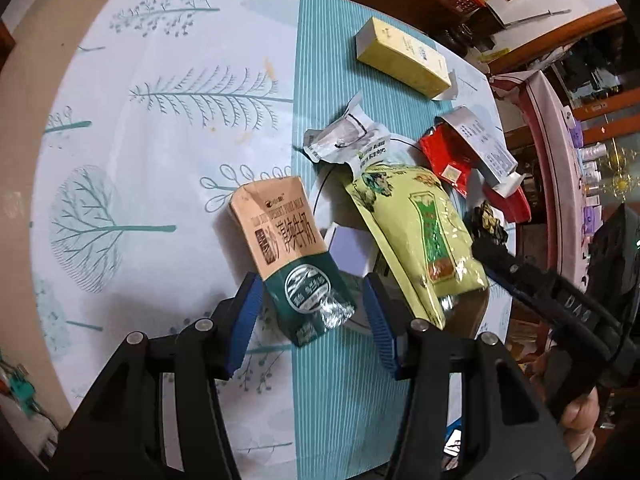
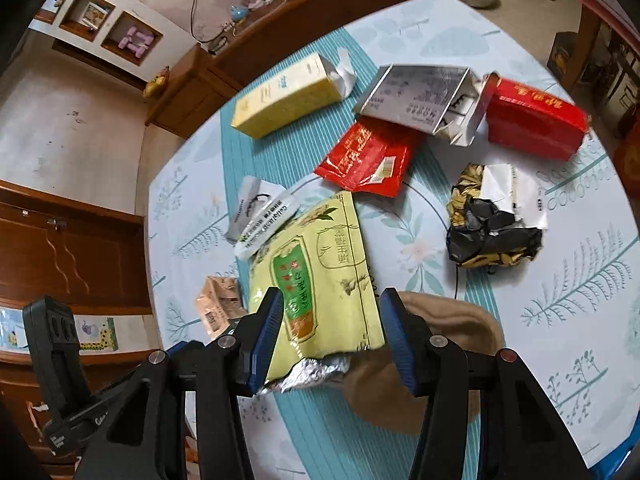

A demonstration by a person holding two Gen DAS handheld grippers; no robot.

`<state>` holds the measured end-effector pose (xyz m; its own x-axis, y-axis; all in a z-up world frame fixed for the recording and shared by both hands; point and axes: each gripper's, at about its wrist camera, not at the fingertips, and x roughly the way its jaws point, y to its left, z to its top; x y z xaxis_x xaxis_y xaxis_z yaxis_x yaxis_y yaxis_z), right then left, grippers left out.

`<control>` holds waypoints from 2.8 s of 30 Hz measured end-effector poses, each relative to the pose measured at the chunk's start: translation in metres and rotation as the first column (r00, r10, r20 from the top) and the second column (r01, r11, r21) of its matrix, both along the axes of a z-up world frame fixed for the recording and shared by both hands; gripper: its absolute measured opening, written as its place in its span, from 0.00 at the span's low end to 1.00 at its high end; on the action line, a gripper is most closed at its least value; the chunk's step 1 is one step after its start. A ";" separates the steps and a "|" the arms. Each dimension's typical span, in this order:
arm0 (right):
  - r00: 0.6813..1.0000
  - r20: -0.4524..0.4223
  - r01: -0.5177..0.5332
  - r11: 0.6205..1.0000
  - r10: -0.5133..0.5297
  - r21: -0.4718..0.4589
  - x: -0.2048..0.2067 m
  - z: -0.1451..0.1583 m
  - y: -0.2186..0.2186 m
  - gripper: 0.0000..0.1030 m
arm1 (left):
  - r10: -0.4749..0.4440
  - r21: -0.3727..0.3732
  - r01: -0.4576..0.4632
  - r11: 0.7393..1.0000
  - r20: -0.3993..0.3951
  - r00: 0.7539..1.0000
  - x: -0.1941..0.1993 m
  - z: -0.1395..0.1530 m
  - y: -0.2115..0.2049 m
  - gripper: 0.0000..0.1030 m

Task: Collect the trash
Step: 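Grasp the pale green snack bag with the right tool while the left grasps the brown-and-green milk carton, then carry the bag and carton over the black bin and open both tools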

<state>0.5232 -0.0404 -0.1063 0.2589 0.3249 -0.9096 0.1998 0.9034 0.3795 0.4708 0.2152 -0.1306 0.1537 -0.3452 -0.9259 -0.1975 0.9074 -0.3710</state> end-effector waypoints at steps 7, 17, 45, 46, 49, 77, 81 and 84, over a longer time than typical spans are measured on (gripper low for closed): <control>0.997 -0.007 -0.074 0.997 0.074 -0.037 0.002 -0.017 0.024 0.44 | 0.001 -0.021 -0.002 1.000 -0.030 1.000 0.013 -0.018 -0.007 0.47; 0.989 0.009 -0.149 0.986 0.150 -0.068 -0.012 -0.019 0.048 0.12 | 0.017 0.009 -0.017 1.000 -0.034 0.999 0.011 -0.016 -0.006 0.47; 0.992 0.067 -0.108 0.994 0.109 -0.014 -0.032 -0.009 0.025 0.05 | 0.109 0.027 -0.107 0.994 -0.087 0.990 0.036 -0.040 -0.016 0.51; 0.993 0.067 -0.101 0.995 0.101 -0.005 -0.034 -0.009 0.022 0.04 | 0.118 0.028 -0.115 0.993 -0.091 0.989 0.036 -0.043 -0.015 0.51; 0.994 0.066 -0.090 0.996 0.089 0.008 -0.036 -0.010 0.017 0.04 | 0.140 -0.008 -0.142 0.990 -0.135 0.981 0.036 -0.058 -0.015 0.51; 0.970 0.186 -0.171 0.983 0.155 0.072 -0.176 0.052 0.003 0.03 | 0.020 0.043 -0.024 0.999 0.083 0.996 -0.146 0.036 -0.034 0.42; 0.960 0.189 -0.223 0.972 0.205 0.076 -0.235 0.063 -0.009 0.03 | 0.014 0.043 -0.019 0.999 0.110 0.994 -0.201 0.053 -0.056 0.42; 0.950 0.199 -0.262 0.962 0.242 0.081 -0.279 0.070 -0.019 0.03 | 0.014 0.056 -0.022 0.998 0.130 0.991 -0.254 0.062 -0.074 0.42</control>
<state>0.2447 -0.0590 -0.0367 0.3168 0.4927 -0.8105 -0.1118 0.8680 0.4839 0.2173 0.1411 -0.0686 0.2793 -0.2885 -0.9158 -0.1677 0.9245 -0.3424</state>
